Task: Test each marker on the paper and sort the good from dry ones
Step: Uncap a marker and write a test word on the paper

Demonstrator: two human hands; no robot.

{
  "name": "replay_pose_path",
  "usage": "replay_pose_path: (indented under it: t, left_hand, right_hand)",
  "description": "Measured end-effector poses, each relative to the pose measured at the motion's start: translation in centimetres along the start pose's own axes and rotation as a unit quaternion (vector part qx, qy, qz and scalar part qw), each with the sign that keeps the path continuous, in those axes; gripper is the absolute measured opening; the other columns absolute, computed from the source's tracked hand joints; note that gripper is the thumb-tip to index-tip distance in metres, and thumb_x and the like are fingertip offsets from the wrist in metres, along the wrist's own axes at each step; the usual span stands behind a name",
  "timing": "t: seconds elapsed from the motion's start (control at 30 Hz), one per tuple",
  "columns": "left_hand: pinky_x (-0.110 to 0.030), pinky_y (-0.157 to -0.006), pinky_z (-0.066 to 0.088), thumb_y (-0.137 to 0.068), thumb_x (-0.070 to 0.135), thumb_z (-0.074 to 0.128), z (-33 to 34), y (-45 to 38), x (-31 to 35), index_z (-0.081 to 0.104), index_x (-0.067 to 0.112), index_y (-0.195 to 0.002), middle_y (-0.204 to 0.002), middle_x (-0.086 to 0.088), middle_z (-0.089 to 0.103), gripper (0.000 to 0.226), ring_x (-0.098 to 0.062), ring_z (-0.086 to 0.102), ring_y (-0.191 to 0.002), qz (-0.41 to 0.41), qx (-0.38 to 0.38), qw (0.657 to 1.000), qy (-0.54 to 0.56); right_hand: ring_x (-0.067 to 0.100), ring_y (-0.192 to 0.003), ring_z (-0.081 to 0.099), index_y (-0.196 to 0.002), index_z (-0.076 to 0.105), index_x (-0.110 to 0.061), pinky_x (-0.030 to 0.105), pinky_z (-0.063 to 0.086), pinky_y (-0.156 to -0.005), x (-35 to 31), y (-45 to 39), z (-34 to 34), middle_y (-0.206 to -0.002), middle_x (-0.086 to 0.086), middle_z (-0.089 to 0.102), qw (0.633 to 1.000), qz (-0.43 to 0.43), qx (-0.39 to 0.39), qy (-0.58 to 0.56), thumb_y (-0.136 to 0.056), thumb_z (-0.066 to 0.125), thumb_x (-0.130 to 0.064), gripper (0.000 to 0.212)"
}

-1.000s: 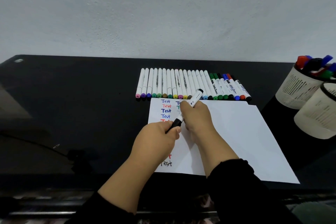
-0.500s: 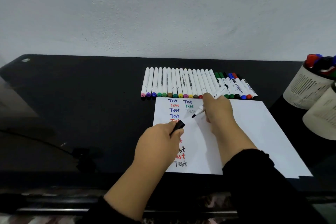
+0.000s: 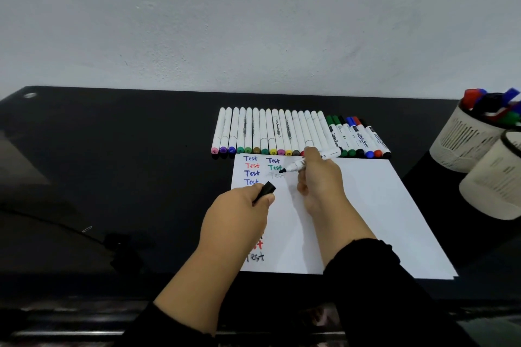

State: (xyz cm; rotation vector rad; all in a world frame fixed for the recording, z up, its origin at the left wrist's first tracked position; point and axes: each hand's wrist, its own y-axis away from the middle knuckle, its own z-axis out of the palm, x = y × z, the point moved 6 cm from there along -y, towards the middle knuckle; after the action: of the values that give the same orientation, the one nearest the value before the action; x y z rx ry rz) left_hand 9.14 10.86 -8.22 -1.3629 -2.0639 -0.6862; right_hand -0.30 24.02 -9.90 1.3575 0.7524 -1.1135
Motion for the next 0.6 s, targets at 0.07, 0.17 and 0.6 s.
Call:
replay_pose_path:
  t: [0.07, 0.17, 0.6]
  left_hand:
    - [-0.015, -0.055, 0.039, -0.095, 0.04, 0.046, -0.1, -0.2, -0.4, 0.049, 0.03, -0.134, -0.08, 0.017, 0.05, 0.04, -0.002, 0.052, -0.071, -0.004, 0.002, 1.0, 0.001]
    - [-0.016, -0.055, 0.039, -0.094, 0.041, 0.047, -0.1, -0.4, -0.9, 0.05, 0.031, -0.133, -0.091, 0.012, 0.058, 0.04, -0.003, 0.054, -0.074, -0.017, -0.002, 1.0, 0.013]
    - [-0.02, -0.053, 0.04, -0.095, 0.04, 0.047, -0.3, -1.5, -0.9, 0.052, 0.032, -0.13, -0.08, 0.013, 0.058, 0.037, -0.004, 0.055, -0.067, 0.002, -0.019, 1.0, 0.0]
  right_hand:
    - [0.01, -0.038, 0.025, -0.068, 0.044, -0.013, 0.021, 0.022, -0.04, 0.0, 0.2, 0.4, -0.046, -0.002, 0.033, 1.0, 0.0, -0.012, -0.022, -0.091, 0.051, -0.021, 0.025]
    - [0.009, -0.041, 0.03, -0.075, 0.052, -0.015, 0.022, 0.027, -0.041, -0.7, 0.6, 0.4, -0.049, -0.002, 0.039, 0.999, -0.035, -0.014, -0.037, -0.092, 0.058, -0.031, 0.024]
    - [-0.002, -0.06, 0.06, -0.084, 0.06, -0.022, 0.011, 0.043, -0.051, -1.3, 0.3, -0.3, -0.074, -0.009, 0.066, 0.981, -0.171, -0.021, 0.094, -0.076, 0.078, -0.024, 0.02]
